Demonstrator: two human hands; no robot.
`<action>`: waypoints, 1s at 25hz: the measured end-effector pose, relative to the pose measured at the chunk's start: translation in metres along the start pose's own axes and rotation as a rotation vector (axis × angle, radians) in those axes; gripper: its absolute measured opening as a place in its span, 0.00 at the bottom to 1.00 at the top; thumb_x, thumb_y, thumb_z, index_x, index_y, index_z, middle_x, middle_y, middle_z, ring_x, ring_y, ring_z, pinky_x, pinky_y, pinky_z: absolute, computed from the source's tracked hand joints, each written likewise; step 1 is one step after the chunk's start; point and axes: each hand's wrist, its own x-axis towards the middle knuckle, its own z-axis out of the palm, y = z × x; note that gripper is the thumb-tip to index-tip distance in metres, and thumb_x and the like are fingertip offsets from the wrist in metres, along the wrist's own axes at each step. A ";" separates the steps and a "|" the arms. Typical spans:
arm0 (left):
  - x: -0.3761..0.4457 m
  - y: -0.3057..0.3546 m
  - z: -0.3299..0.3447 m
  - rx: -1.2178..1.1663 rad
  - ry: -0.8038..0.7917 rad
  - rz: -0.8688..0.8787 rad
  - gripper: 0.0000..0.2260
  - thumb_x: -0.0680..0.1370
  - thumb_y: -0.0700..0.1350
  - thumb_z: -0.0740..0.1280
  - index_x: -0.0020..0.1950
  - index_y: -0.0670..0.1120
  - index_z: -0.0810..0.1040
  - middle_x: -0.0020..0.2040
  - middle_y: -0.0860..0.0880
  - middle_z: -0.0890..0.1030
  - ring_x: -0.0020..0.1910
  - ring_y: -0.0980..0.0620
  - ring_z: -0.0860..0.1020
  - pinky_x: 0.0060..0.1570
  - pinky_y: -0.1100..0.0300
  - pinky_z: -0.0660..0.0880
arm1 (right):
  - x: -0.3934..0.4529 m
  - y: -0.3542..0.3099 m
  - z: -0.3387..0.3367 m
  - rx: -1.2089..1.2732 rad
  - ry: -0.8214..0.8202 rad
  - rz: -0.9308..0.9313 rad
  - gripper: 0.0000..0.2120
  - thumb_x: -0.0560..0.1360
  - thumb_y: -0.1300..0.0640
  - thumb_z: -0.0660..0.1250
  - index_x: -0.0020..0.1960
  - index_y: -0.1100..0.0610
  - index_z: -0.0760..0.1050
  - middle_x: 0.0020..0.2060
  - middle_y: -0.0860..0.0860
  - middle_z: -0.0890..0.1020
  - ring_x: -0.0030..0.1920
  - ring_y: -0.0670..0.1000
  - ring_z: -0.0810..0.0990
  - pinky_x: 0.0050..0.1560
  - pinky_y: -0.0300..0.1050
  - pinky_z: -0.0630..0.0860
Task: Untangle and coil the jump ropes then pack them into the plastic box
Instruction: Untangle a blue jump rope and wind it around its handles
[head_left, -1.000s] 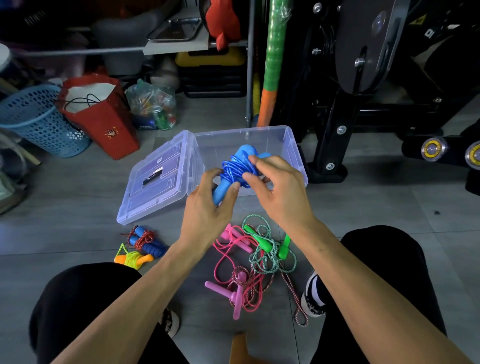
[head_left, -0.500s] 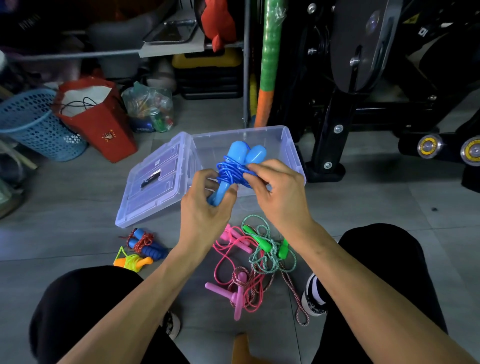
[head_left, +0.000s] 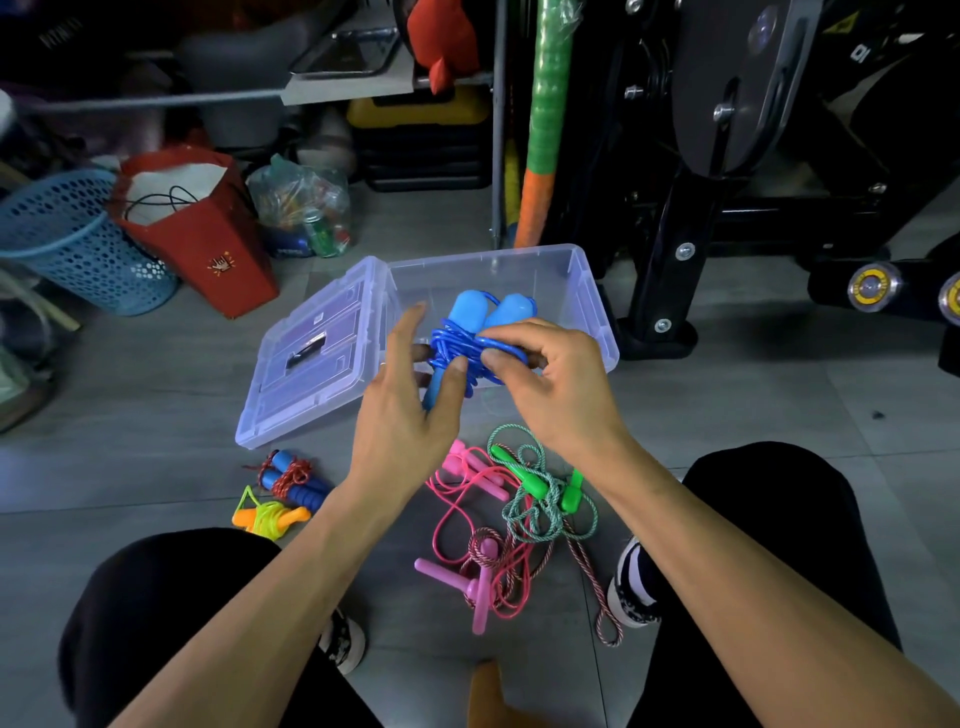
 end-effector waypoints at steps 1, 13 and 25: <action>-0.001 -0.002 0.001 0.028 -0.019 0.046 0.21 0.80 0.53 0.60 0.72 0.54 0.64 0.50 0.59 0.77 0.45 0.56 0.78 0.43 0.58 0.74 | 0.001 -0.001 -0.001 -0.001 -0.026 0.048 0.08 0.74 0.64 0.67 0.50 0.59 0.83 0.42 0.49 0.84 0.43 0.46 0.82 0.47 0.43 0.79; 0.002 0.009 0.000 0.019 0.097 0.207 0.13 0.73 0.46 0.64 0.54 0.47 0.83 0.57 0.48 0.74 0.51 0.57 0.75 0.44 0.54 0.78 | 0.001 -0.014 -0.013 0.068 -0.189 0.137 0.09 0.77 0.67 0.64 0.51 0.57 0.82 0.42 0.43 0.83 0.45 0.40 0.81 0.48 0.31 0.74; 0.011 -0.011 -0.002 0.128 0.080 0.230 0.06 0.77 0.44 0.66 0.51 0.42 0.77 0.49 0.48 0.75 0.38 0.53 0.74 0.32 0.54 0.77 | 0.009 -0.014 -0.024 0.271 -0.059 0.181 0.09 0.82 0.62 0.59 0.53 0.57 0.79 0.42 0.51 0.83 0.44 0.45 0.83 0.49 0.38 0.78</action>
